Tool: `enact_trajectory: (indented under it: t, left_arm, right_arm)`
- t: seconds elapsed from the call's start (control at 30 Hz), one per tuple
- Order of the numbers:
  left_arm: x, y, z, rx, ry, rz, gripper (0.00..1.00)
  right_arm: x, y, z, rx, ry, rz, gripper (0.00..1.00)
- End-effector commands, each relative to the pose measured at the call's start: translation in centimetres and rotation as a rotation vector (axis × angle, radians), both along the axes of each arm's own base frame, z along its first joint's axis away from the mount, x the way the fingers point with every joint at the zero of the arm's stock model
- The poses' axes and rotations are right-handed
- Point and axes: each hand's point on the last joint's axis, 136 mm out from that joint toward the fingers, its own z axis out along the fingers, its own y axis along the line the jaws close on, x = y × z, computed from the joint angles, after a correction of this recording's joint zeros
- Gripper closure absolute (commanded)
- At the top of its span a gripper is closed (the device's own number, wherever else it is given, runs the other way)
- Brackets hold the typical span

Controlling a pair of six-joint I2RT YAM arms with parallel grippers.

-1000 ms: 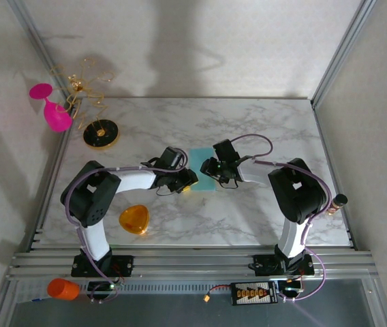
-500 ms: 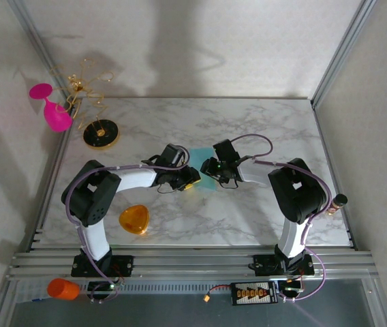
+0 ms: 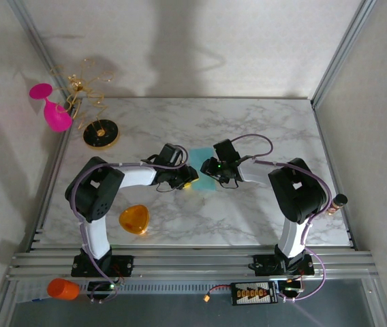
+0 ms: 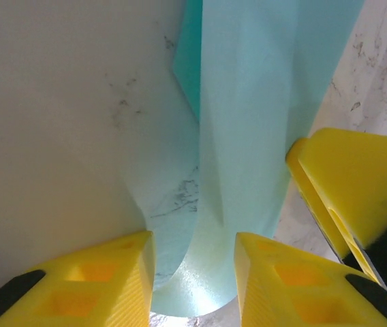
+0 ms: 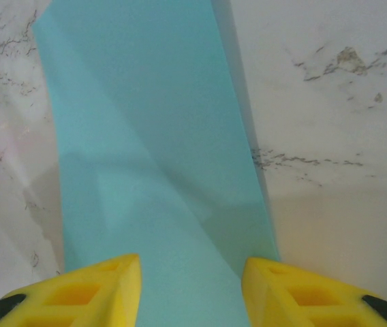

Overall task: Fold a paper plane with a square sheet of paper (pick it up from the middle)
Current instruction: Third fold the triangle at the center of the table.

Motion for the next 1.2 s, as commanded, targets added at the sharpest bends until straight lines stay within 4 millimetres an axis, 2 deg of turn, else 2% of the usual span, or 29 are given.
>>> enact_trajectory:
  t: [0.0, 0.3, 0.6, 1.07, 1.17]
  left_arm:
    - [1.5, -0.4, 1.1, -0.029, -0.046, -0.008, 0.65]
    - [2.3, -0.1, 1.3, -0.045, -0.060, -0.008, 0.67]
    - [2.7, 0.2, 0.9, -0.050, -0.044, 0.013, 0.74]
    - [3.2, 0.7, 0.6, -0.088, -0.009, 0.073, 0.91]
    - [3.3, 0.9, 0.7, -0.091, -0.003, 0.081, 0.98]
  right_arm:
    - [-2.2, -1.8, -3.4, -0.081, 0.105, -0.003, 0.54]
    - [-2.2, -1.8, -3.4, -0.080, 0.104, -0.002, 0.54]
    - [-2.1, -1.8, -3.0, -0.071, 0.084, 0.000, 0.54]
    - [-0.2, -0.7, 0.4, -0.009, -0.061, 0.053, 0.52]
    - [0.5, -0.8, 1.9, -0.022, -0.129, 0.074, 0.47]
